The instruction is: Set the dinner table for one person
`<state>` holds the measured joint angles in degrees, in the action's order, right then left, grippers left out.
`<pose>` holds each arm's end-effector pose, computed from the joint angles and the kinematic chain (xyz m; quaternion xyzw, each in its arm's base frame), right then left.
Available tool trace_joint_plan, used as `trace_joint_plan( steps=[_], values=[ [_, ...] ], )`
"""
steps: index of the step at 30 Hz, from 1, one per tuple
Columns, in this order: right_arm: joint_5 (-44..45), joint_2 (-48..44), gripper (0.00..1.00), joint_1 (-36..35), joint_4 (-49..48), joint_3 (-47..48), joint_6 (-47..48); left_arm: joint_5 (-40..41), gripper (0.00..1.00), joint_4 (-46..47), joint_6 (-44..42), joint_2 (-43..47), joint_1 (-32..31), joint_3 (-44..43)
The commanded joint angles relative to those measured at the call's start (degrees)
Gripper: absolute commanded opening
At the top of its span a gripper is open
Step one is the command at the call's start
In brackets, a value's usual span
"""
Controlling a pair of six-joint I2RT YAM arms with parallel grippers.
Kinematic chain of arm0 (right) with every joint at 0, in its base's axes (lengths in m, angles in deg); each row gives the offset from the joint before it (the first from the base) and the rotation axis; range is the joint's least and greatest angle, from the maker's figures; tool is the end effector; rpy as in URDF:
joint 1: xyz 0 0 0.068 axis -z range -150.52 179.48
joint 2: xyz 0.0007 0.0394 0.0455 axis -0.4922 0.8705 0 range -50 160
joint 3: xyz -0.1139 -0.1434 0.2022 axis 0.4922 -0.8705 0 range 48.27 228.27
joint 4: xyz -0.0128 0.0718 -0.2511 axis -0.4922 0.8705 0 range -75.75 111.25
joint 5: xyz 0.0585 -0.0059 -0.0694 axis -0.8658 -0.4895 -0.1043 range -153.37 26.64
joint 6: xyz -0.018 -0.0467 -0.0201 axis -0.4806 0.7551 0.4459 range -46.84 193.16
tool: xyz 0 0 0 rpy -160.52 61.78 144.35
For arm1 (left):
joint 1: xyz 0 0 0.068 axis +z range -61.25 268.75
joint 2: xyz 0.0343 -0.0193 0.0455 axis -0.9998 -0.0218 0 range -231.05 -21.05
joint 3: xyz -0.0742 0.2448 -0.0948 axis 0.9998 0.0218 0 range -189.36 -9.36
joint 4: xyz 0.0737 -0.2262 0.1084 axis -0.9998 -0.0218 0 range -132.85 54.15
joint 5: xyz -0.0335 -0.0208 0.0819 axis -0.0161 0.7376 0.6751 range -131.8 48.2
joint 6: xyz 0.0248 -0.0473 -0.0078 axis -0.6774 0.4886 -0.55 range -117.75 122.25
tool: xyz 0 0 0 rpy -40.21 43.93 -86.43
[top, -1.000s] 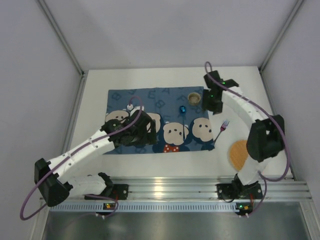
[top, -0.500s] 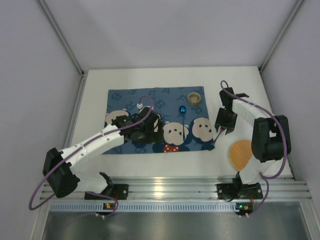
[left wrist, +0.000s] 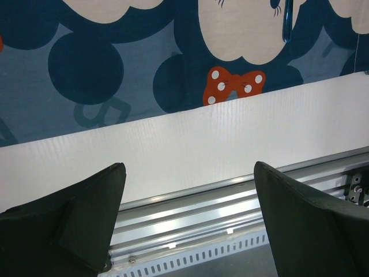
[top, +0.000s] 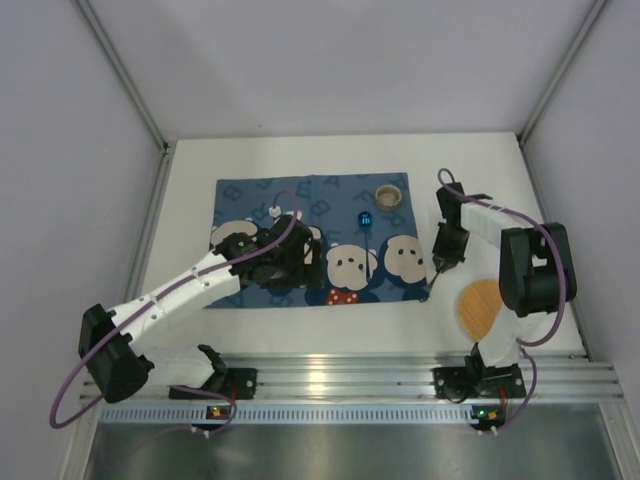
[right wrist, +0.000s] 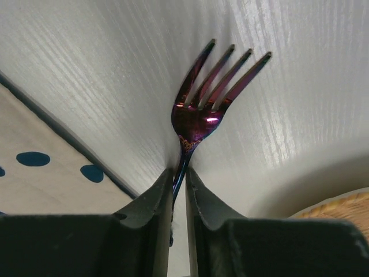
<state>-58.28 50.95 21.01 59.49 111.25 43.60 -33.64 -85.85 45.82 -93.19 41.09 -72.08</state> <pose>0.3102 0.0431 0.1606 0.1851 0.9799 -0.0226 0.0705 0.1694 -0.1786 0.2898 0.0155 0.9622 -0.1400 0.2330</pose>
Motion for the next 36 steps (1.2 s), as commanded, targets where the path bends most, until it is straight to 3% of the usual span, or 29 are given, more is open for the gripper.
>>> trace_joint_plan(
  steps=[1, 4, 11, 17, 21, 27, 36],
  values=[
    [1.95, 1.01, 0.13, 1.0, -4.8, -1.28, 0.2, -0.34, 0.98, -0.45, -0.24, 0.95, 0.2, 0.49],
    [2.91, 0.4, 0.0, 1.09, -5.15, -2.07, 0.82, -0.87, 0.98, 0.25, -0.5, -0.19, 0.2, -0.12],
    [9.07, -9.97, 0.0, 1.09, -0.6, 1.96, 2.49, 2.02, 0.95, -2.47, -3.49, -6.86, -0.85, -11.0],
    [2.75, -15.69, 0.0, 0.21, 9.16, 11.89, -0.23, 8.97, 0.95, -6.42, -9.73, -20.04, -6.03, -30.68],
    [-3.05, -17.88, 0.0, -0.41, 14.95, 15.59, -1.99, 12.57, 0.93, -6.96, -15.08, -29.44, -12.96, -46.92],
    [-9.03, -22.1, 0.0, -1.81, 19.63, 17.7, -3.04, 14.25, 0.93, -5.29, -21.67, -40.96, -19.21, -61.36],
    [-14.13, -25.8, 0.0, -1.9, 22.44, 19.28, -4.63, 8.1, 0.92, 1.57, -23.62, -43.0, -20.19, -59.1]
  ],
)
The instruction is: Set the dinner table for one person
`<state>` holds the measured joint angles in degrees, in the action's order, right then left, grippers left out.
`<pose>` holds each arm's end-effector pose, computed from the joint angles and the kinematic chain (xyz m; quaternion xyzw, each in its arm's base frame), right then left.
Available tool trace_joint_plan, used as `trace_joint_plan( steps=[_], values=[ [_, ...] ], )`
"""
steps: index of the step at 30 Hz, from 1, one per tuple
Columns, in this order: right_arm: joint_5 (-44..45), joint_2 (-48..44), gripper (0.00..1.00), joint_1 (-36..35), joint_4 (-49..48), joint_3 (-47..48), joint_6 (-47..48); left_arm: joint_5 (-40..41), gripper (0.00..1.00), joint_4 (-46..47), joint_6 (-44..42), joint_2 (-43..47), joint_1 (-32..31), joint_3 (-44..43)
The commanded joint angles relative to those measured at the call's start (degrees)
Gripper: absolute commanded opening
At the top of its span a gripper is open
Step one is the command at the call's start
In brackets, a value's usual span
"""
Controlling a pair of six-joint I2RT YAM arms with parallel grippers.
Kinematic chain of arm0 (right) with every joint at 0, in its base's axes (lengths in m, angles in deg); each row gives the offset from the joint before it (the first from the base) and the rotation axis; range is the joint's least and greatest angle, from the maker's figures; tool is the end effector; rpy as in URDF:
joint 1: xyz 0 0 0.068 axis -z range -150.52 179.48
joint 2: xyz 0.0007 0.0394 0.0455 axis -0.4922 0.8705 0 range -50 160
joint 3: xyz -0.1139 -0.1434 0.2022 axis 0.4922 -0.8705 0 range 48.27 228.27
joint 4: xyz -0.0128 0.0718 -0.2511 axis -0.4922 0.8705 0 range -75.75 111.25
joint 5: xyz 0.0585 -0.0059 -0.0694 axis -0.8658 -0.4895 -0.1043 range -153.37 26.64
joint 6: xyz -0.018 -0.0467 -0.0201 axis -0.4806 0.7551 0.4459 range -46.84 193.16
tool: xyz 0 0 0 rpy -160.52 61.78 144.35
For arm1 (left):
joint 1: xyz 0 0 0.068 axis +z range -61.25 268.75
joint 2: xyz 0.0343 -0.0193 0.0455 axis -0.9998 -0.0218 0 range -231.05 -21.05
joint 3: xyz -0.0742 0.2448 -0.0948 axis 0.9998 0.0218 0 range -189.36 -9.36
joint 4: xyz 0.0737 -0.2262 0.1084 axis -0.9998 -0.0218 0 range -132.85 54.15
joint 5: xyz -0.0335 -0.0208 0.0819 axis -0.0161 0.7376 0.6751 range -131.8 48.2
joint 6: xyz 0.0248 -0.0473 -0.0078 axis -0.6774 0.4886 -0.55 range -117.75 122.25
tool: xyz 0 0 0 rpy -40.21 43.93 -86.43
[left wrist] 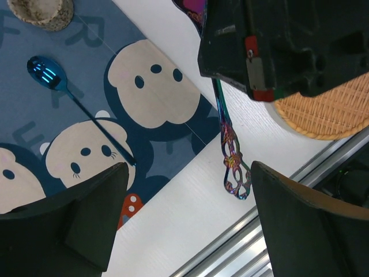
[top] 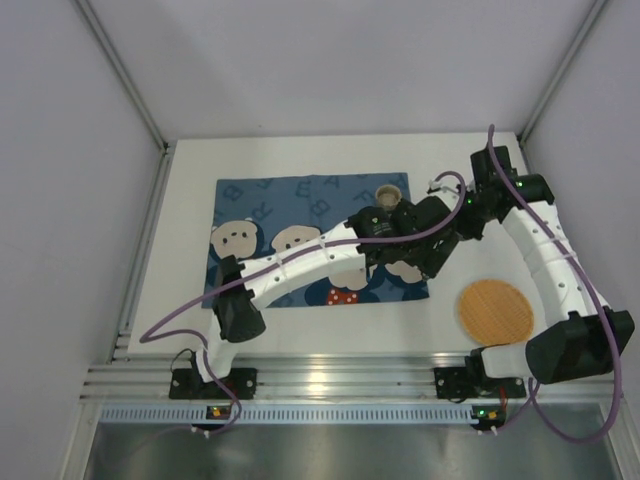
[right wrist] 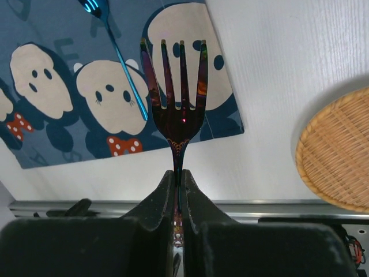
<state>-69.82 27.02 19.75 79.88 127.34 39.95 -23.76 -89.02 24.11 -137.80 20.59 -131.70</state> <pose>0.2477 0.0466 0.3416 0.1852 0.9543 0.1346 0.1924 0.1773 -0.4132 0.3532 0.3098 0.8689 -0.1494 0.3560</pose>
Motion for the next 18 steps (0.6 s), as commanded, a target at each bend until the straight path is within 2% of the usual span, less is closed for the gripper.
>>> trace_joint_plan(
  steps=[1, 5, 8, 11, 18],
  values=[
    [-3.29, -1.87, 0.0, -0.72, 2.22, 3.37, -1.15, -2.48, 0.92, 5.0, -1.92, 1.53, 0.31, 0.61],
    [-4.53, -1.95, 0.0, -1.07, 1.88, 3.46, -1.85, -3.89, 0.9, 5.62, -2.44, 0.65, 0.4, 0.7],
    [-5.23, -2.13, 0.0, -1.25, 1.35, 3.37, -2.12, -5.55, 0.82, 6.05, -2.36, -0.06, 0.57, 0.97],
    [-6.28, -2.22, 0.0, -1.42, 0.82, 3.37, -2.56, -8.88, 0.68, 7.81, -1.83, 0.12, 1.18, 2.54],
    [-7.86, -2.31, 0.0, -1.69, 0.56, 4.16, -3.26, -12.5, 0.56, 11.42, -0.69, 1.26, 3.56, 5.54]
  ],
)
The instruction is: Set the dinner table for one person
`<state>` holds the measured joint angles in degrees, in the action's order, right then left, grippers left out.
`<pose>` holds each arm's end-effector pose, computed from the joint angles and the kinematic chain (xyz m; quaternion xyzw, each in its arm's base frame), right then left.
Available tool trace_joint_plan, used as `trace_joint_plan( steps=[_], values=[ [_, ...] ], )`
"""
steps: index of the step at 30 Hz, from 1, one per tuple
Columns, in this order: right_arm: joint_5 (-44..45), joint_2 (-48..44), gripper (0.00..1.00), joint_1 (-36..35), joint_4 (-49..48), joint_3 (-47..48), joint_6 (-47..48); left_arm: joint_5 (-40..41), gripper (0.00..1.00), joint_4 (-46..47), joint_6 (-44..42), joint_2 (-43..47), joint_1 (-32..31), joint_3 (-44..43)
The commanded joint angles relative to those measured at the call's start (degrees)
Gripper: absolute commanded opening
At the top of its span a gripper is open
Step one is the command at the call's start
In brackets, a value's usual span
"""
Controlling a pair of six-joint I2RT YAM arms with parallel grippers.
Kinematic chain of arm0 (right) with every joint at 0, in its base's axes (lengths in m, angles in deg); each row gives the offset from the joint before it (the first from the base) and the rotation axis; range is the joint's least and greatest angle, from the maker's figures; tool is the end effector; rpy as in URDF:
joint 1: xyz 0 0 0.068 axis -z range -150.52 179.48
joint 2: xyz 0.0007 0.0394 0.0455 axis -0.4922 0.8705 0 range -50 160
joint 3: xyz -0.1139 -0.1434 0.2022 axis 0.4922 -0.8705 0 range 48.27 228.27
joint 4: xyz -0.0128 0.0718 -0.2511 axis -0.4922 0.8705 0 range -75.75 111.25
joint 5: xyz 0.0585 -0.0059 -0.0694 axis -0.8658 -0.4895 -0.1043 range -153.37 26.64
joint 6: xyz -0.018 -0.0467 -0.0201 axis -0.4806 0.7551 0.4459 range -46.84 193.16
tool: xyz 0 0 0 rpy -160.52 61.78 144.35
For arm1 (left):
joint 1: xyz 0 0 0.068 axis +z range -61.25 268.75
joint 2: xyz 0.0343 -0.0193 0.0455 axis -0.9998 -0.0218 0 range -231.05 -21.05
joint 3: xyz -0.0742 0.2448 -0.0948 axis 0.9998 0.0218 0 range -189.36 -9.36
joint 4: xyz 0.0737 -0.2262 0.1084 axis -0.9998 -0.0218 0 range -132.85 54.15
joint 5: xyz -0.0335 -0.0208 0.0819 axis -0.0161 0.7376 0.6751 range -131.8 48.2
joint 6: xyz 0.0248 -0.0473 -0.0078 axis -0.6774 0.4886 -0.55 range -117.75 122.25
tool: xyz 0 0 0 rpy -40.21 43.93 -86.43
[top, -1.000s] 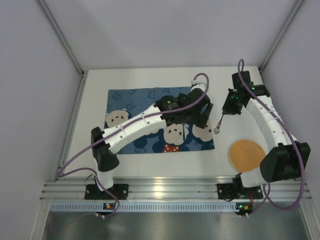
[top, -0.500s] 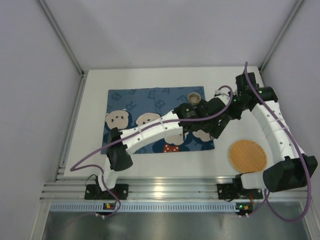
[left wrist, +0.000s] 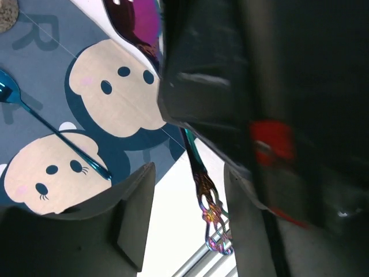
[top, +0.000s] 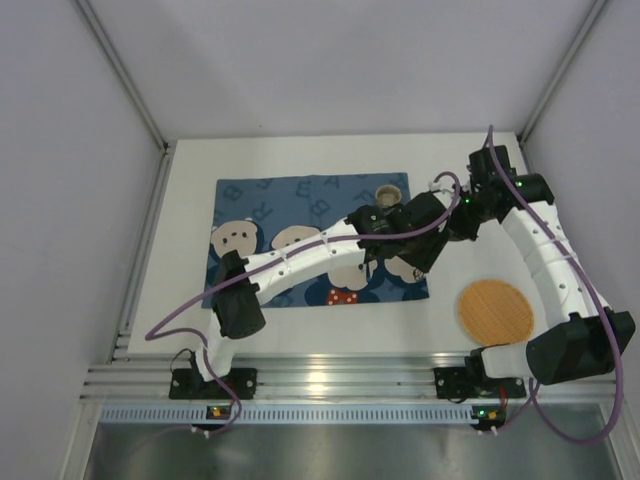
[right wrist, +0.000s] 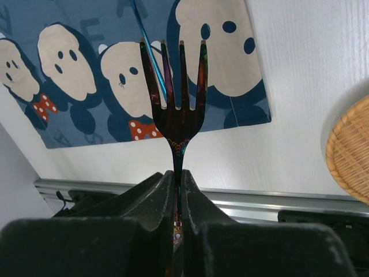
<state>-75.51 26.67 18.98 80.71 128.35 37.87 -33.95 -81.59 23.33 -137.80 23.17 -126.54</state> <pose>0.2438 0.0529 0.3479 0.1835 0.9497 0.1850 0.1735 0.1945 -0.4171 0.3333 0.3253 0.8639 -0.2143 0.3193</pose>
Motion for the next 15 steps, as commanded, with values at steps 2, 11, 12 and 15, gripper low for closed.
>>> trace_joint_plan(
  steps=[2, 11, 12, 15],
  values=[
    [-2.54, -1.96, 0.0, -0.92, -0.27, 3.42, -1.45, -2.58, 0.49, 3.9, 0.36, 0.91, 1.51, 0.38],
    [-3.41, -1.08, 0.0, -1.36, -1.15, 2.9, -1.36, -2.93, 0.0, 3.81, 1.07, -0.06, 3.18, 0.47],
    [-3.42, -0.9, 0.0, -1.45, -1.33, 2.9, -1.36, -3.2, 0.0, 3.81, 1.15, -0.06, 3.35, 0.55],
    [-4.03, -0.55, 0.0, -1.63, -2.03, 2.98, -1.28, -5.04, 0.0, 4.95, 1.59, 0.82, 4.06, 1.96]
  ],
)
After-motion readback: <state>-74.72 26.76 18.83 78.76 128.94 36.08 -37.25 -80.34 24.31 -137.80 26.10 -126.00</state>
